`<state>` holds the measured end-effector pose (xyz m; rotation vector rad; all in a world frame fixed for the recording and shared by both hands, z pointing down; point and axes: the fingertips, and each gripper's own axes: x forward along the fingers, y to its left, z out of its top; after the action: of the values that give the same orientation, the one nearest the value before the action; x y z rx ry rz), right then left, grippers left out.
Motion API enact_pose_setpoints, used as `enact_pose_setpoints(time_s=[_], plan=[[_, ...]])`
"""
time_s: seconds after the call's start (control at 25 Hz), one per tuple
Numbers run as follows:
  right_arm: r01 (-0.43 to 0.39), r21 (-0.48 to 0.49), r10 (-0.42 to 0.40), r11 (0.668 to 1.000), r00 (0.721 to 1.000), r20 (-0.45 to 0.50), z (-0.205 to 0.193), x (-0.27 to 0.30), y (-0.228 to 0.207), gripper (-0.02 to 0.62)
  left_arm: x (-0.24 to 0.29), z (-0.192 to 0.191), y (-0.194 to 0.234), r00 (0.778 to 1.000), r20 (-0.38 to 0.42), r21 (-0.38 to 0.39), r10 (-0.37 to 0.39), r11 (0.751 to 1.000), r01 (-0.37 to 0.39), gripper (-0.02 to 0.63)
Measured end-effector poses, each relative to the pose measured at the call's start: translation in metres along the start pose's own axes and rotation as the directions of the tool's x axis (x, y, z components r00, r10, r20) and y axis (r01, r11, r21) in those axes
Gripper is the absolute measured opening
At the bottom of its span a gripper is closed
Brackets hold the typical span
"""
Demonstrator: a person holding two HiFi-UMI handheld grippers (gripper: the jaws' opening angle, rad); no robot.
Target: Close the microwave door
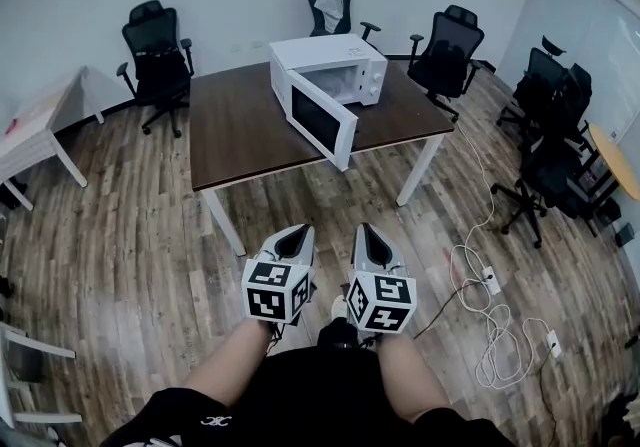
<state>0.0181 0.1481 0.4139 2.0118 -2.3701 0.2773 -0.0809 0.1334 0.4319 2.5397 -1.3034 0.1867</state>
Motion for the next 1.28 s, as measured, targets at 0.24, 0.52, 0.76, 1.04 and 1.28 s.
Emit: enact_pose_setpoints(time_s=[0.24, 0.52, 0.76, 1.04, 1.28], plan=[[-0.03, 0.011, 0.03, 1.0, 0.999, -0.015, 0.001, 0.056, -0.021, 0.008, 0.05, 0.016, 0.023, 0.999, -0.002, -0.003, 0.033, 0.999, -0.033, 0.008], [-0.048, 0.027, 0.049, 0.998, 0.998, -0.048, 0.013, 0.139, -0.054, 0.008, 0.117, 0.034, 0.05, 0.998, -0.018, -0.037, 0.054, 0.998, -0.055, 0.008], [-0.071, 0.031, 0.074, 0.997, 0.993, -0.087, 0.013, 0.197, -0.082, 0.008, 0.175, 0.046, 0.068, 0.995, -0.041, -0.052, 0.088, 0.995, -0.091, 0.008], [-0.111, 0.047, 0.116, 0.993, 0.985, -0.131, 0.008, 0.263, -0.107, 0.008, 0.236, 0.065, 0.092, 0.987, -0.059, -0.05, 0.152, 0.987, -0.155, 0.008], [-0.145, 0.054, 0.152, 0.988, 0.974, -0.169, -0.002, 0.3, -0.115, 0.035, 0.267, 0.067, 0.111, 0.979, -0.081, -0.099, 0.188, 0.976, -0.196, 0.008]])
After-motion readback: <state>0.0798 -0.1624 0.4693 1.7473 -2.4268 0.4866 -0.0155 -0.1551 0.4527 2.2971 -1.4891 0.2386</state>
